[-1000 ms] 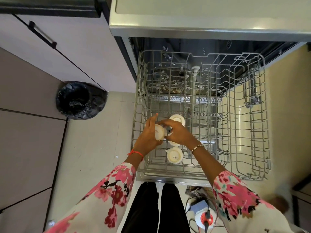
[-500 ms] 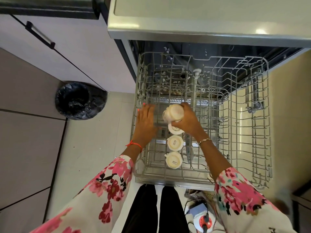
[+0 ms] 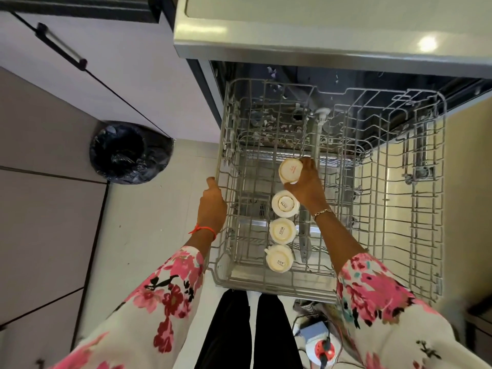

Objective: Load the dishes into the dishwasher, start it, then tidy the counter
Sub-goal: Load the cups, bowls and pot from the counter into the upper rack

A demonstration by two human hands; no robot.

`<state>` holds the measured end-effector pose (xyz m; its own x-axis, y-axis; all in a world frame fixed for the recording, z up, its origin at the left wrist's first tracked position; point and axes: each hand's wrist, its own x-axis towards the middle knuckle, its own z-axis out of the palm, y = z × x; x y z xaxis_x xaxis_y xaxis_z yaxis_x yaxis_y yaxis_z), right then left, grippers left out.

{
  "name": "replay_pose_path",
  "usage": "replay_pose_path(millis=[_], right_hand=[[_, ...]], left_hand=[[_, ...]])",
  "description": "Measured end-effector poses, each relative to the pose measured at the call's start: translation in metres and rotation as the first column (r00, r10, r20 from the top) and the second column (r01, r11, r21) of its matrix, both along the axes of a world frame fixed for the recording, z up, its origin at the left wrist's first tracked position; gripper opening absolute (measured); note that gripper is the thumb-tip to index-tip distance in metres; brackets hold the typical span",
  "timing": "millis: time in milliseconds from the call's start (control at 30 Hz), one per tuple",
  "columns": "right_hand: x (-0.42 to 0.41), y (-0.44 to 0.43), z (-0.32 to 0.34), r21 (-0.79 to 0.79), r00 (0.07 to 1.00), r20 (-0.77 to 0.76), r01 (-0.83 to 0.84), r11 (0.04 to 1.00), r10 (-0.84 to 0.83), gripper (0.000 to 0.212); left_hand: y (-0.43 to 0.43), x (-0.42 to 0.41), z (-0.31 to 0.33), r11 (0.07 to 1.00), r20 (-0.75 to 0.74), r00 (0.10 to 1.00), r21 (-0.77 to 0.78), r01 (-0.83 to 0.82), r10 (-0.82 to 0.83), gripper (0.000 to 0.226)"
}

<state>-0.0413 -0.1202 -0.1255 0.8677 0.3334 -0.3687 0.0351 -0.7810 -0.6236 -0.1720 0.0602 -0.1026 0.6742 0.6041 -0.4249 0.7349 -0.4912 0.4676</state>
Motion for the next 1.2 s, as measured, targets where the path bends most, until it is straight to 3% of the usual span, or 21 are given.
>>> replay_pose_path(millis=[200, 700, 1200], right_hand=[[-0.008, 0.008, 0.01, 0.106, 0.986, 0.081, 0.14, 0.984, -0.149, 0.072], [-0.018, 0.013, -0.023, -0.146, 0.99, 0.029, 0.138, 0.98, -0.135, 0.069], [-0.026, 0.01, -0.021, -0.115, 0.971, 0.066, 0.236, 0.965, -0.229, 0.068]], left_hand=[[0.001, 0.001, -0.002, 0.998, 0.013, 1.0, -0.058, 0.001, 0.0, 0.045], [0.002, 0.001, -0.004, 0.994, -0.007, 1.0, -0.107, -0.01, 0.009, 0.054], [-0.001, 0.001, -0.003, 0.995, 0.006, 1.0, -0.095, -0.017, 0.018, 0.055]])
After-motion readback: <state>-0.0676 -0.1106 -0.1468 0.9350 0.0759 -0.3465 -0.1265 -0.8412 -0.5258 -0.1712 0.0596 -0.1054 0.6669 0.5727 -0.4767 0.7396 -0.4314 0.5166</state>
